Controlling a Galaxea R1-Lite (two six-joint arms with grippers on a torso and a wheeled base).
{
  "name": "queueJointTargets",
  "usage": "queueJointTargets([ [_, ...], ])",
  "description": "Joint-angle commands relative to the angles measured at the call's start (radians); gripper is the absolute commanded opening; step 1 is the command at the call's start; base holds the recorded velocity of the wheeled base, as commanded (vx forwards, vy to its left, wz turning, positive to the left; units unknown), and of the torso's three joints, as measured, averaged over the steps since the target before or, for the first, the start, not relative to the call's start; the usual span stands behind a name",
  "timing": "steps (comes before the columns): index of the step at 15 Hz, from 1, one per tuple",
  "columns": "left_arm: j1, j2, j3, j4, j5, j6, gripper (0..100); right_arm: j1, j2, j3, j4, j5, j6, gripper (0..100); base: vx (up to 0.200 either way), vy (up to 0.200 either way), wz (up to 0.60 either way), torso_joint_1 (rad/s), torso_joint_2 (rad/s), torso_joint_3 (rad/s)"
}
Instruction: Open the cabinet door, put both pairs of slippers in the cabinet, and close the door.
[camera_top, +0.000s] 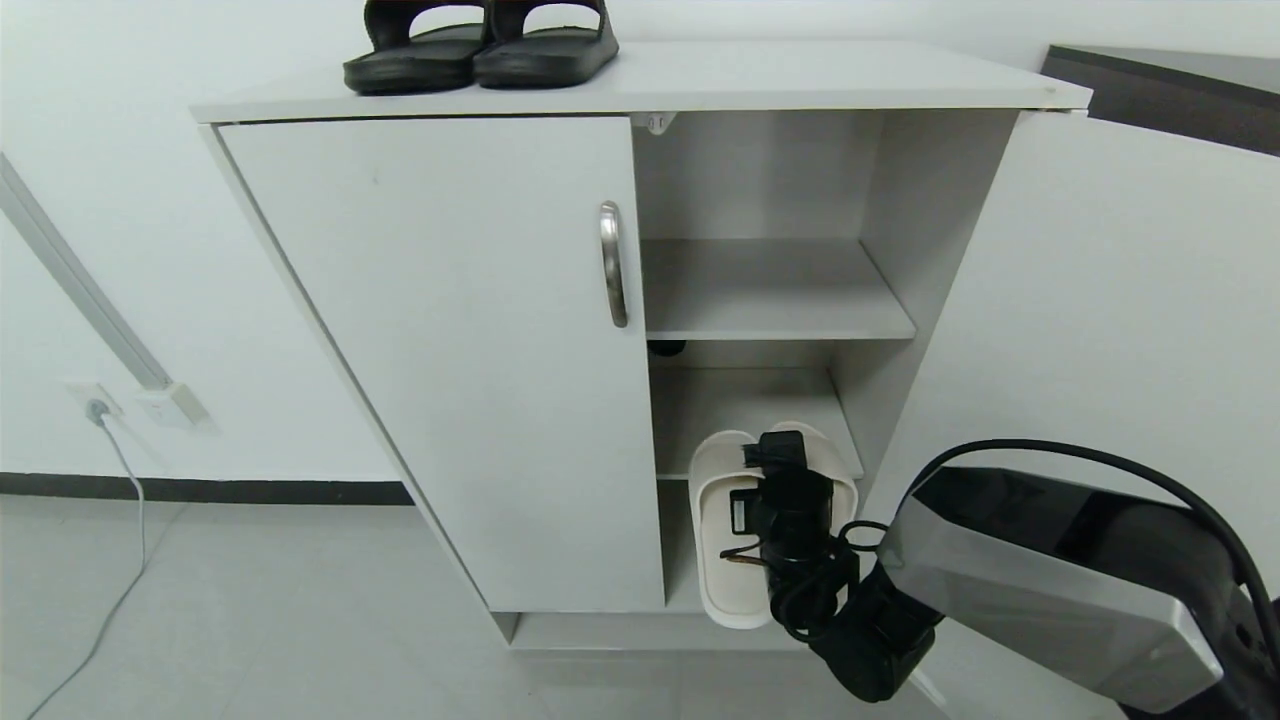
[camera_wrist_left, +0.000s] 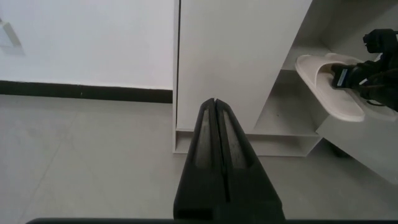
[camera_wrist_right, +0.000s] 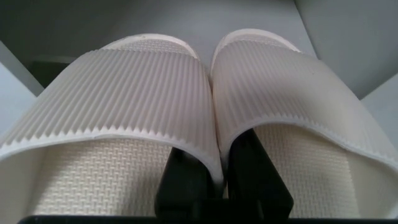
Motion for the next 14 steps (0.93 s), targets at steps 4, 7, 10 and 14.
queueJointTargets([
  [4,0.0,0.002,0.0,-0.001,0.0,-0.001,0,0.001,0.015,0.0,0.001,0.003,0.001,0,0.15,0.0,0.0,0.004,0.0,0.001],
  [7,0.0,0.002,0.0,-0.001,0.002,-0.002,0,-0.029,0.08,-0.069,0.001,0.004,0.001,0,0.0,0.0,0.0,0.0,0.0,0.0],
  [10,0.0,0.002,0.0,-0.001,0.002,-0.002,0,-0.051,0.092,-0.118,0.012,0.015,-0.002,0,0.0,0.0,0.0,0.0,0.0,0.0],
  [14,0.0,0.002,0.0,-0.001,0.002,-0.002,0,-0.069,0.095,-0.21,0.093,0.052,-0.014,0,0.0,0.0,0.0,0.0,0.0,0.0],
])
